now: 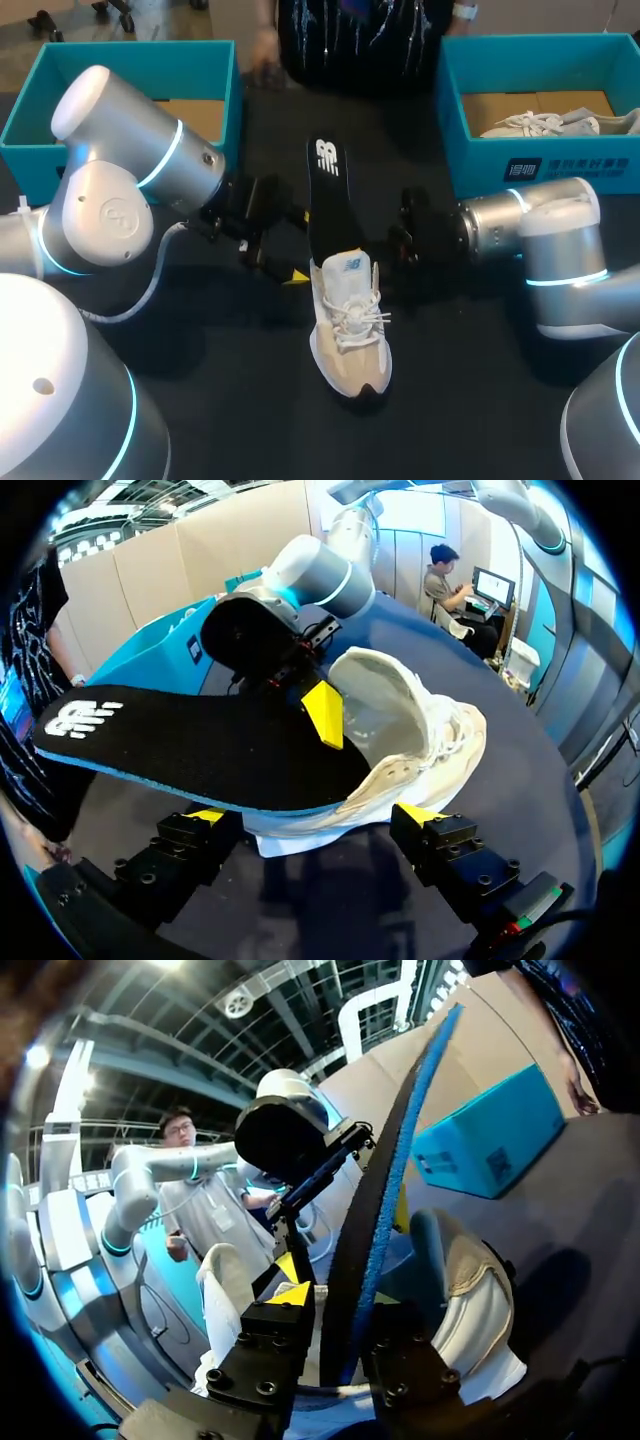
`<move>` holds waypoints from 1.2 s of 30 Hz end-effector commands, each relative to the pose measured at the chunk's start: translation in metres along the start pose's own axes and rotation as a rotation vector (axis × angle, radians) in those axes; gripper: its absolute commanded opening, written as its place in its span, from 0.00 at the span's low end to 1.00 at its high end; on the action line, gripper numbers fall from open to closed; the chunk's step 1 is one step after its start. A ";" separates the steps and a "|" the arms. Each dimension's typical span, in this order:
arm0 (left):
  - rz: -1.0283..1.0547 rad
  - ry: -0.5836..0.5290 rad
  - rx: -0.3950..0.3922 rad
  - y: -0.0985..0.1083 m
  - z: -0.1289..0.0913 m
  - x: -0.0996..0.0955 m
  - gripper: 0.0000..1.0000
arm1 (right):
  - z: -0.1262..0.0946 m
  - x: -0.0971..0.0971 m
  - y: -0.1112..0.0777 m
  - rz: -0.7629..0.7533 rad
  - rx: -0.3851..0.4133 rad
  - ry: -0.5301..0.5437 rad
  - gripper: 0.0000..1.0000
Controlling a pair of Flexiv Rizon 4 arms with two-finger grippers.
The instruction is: Take the shoe out of the shoebox, open the shoe tongue, remove and reinsert the insole, then place the shoe into the shoebox
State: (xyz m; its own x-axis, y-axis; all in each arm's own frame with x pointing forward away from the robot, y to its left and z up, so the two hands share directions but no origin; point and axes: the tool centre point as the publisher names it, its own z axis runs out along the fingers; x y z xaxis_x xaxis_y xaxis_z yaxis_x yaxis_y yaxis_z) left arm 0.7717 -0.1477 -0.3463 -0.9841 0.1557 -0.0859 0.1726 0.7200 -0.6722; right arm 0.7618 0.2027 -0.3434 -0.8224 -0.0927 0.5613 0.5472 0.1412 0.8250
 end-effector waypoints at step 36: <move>-0.011 -0.002 0.001 0.003 0.000 0.003 1.00 | 0.000 0.005 0.000 0.033 0.086 -0.016 0.00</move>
State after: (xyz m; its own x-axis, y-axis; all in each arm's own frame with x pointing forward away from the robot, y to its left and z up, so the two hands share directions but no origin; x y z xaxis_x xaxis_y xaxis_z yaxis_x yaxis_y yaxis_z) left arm 0.7704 -0.1451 -0.3478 -0.9860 0.1476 -0.0774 0.1608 0.7205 -0.6745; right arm 0.7645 0.2031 -0.3375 -0.8110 -0.0794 0.5797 0.5528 0.2207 0.8035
